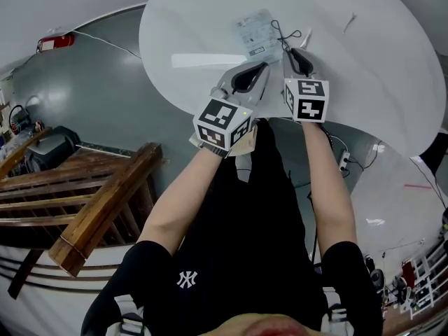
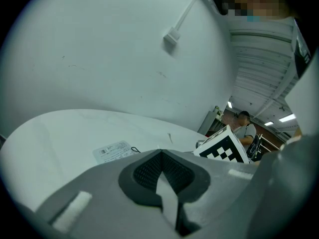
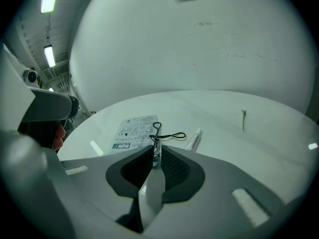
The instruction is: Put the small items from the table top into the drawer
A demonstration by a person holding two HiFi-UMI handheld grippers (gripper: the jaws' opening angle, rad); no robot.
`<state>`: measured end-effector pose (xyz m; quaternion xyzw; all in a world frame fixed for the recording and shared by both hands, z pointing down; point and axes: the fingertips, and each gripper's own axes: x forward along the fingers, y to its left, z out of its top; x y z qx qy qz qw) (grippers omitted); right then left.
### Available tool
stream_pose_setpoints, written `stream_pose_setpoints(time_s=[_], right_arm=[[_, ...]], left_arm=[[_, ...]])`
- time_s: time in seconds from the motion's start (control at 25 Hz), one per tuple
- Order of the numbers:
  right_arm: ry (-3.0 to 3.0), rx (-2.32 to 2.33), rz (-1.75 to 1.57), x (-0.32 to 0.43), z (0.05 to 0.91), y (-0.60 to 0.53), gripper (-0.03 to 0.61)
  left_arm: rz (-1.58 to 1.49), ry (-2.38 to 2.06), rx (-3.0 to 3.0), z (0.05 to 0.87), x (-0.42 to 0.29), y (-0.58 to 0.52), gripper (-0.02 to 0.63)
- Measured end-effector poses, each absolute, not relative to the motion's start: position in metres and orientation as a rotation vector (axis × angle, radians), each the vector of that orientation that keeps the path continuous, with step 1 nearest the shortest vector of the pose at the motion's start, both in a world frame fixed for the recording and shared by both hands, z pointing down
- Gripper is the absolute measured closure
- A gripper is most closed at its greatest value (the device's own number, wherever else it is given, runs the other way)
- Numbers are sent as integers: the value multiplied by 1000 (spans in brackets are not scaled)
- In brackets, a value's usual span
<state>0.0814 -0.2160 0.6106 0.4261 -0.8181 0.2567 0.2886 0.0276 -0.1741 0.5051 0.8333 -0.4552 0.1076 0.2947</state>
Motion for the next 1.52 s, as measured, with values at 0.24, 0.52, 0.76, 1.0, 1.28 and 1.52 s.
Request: stream_pose_setpoints(time_s=[0.24,0.52,0.76,1.0,1.28,1.52], right_arm=[[-2169,1149,636,81,609,-219,548],[-2197,1198,627,87,592,-217,548],[-2198,1245,628,89,570,-191,548],[-2186,1289,628,85,554,-149,548],[-2193,1317,627,69,531,-100,548],[-2200,1297,611,48,521,-51,548]], left_arm=[[285,-1218,2205,507,23,-171,613],[283,-1212,2214,500,18,-165,613],[268,-1184,2246,489,14,-147,613],[263,-1143,2292,477,10,-116,613],[260,-1131,2329,461,-11,-82,613],[249,-1124,2340,455,-28,-51,613]])
